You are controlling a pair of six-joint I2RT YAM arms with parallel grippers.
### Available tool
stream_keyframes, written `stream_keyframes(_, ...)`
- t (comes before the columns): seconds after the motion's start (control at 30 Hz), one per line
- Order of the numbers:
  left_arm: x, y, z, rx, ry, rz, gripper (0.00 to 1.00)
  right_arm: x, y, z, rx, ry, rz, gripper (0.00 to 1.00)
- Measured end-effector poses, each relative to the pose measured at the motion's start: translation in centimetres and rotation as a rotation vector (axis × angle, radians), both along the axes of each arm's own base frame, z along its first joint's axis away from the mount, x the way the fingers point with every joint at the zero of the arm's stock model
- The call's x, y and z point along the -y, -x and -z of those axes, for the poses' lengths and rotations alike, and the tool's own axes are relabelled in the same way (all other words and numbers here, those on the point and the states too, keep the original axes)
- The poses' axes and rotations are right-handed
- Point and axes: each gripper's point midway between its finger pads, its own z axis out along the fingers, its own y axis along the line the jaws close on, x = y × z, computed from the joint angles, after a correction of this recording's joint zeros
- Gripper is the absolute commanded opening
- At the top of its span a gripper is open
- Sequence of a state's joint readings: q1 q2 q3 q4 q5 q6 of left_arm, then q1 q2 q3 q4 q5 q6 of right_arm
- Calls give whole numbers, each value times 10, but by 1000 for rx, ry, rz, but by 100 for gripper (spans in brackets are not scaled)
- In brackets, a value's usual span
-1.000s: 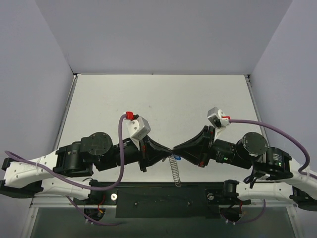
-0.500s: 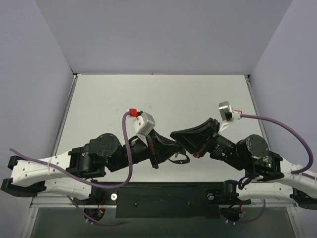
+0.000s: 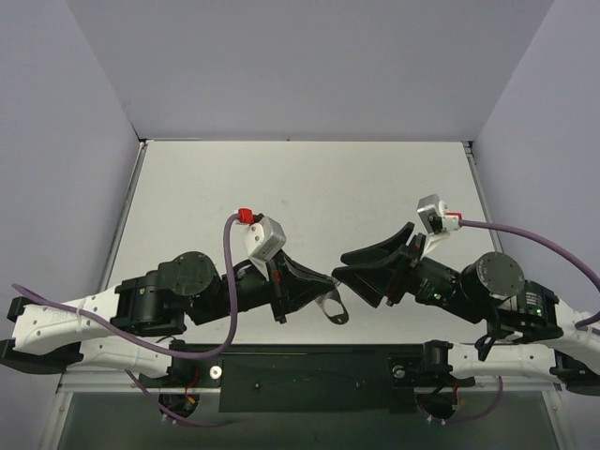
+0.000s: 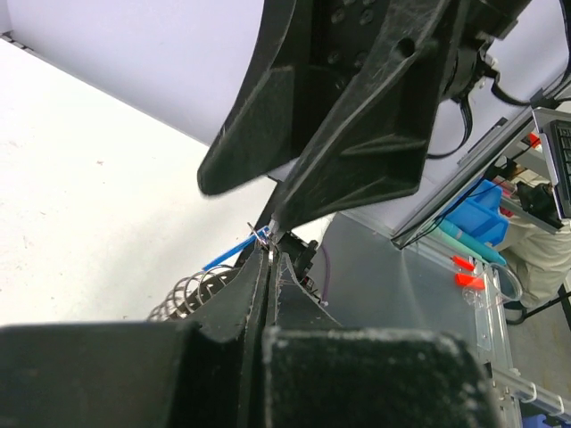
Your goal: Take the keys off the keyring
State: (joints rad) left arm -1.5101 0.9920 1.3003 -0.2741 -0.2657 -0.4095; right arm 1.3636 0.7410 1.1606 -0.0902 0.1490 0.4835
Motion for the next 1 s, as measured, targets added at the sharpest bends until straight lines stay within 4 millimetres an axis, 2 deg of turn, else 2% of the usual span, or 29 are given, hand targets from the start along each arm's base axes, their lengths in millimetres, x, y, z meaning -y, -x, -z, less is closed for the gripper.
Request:
stream_keyframes(0.07,-5,2,-2,6,-5,12,0,7,1,-2,16,23,2,52)
stream_keyframes(0.13,-8,6,-4,13,-13,35,0,15,2,-7,37,41,2,52)
stream_keyframes(0.3,-15,19,-10,37,-43,117,0,35,12,-30,110,84,-43,55)
stream_keyframes(0.4,-19,25,-9,47,-68,166,0,41,23,-46,156,113,-107,56)
stream_keyframes(0.5,-22,33,-8,46,-83,226,0,37,34,-54,189,154,-176,56)
stream_keyframes(0.6,-25,38,-9,43,-85,277,0,26,42,-50,201,219,-248,55)
stream_keyframes(0.73,-26,43,-7,35,-91,331,0,4,50,-29,180,337,-351,54)
stream_keyframes(0.83,-26,47,-5,25,-99,369,0,-7,51,-14,158,404,-398,50)
stream_keyframes(1.0,-26,53,-1,4,-108,420,0,-14,52,5,120,469,-446,45)
